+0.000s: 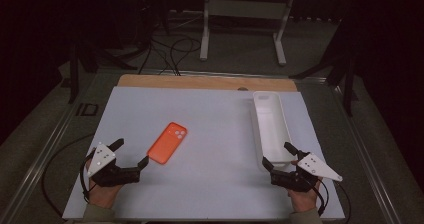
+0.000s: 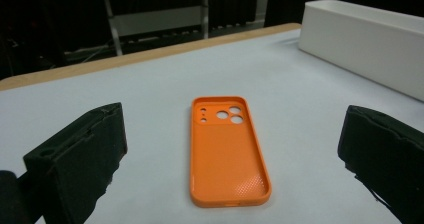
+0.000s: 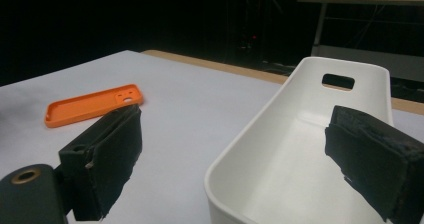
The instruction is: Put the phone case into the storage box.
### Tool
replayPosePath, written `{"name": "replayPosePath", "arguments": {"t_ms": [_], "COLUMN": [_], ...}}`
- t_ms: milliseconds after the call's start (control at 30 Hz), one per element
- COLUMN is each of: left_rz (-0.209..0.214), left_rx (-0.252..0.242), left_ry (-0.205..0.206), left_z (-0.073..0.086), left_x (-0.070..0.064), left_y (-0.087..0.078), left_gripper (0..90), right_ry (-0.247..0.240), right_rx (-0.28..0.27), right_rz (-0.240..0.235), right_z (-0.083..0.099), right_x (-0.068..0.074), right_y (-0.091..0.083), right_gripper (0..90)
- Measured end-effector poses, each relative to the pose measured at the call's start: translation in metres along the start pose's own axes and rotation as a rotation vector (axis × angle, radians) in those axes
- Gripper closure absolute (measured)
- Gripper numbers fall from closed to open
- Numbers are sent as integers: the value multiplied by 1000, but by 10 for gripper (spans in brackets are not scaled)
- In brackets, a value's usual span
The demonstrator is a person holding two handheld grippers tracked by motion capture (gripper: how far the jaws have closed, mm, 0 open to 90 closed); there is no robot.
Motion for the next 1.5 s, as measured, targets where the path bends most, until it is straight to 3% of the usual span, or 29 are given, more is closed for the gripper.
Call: {"name": "replayPosePath", "arguments": {"t_ms": [300, 700, 1033, 1500], "left_rz": [23, 33, 60, 43], "left_rx": [-39, 16, 38, 189], "left_ry": [-9, -21, -68, 20], "left_z": [-2, 0, -10, -37], "left_x": [-3, 2, 6, 15], "left_y": [-13, -10, -11, 9], "left_gripper": [2, 3, 2, 3], "right_ry": [-2, -3, -10, -8], "right_rx": [-2, 2, -2, 0], "right_rz": [2, 4, 5, 6], "right_z": [2, 3, 0, 0], "right_x": [1, 1, 4, 4], "right_y": [0, 1, 2, 3], "right_gripper": [80, 80, 81, 81]}}
Point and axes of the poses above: each handheld gripper's, and its own axes: y roughly forward along the jaws, z roughly out of its underside, x roughly to its left, the point moved 9 cm from there along y, roughly forward along the jaws, and after that the axes turned 13 degrees about x, right-handed, at the moved point
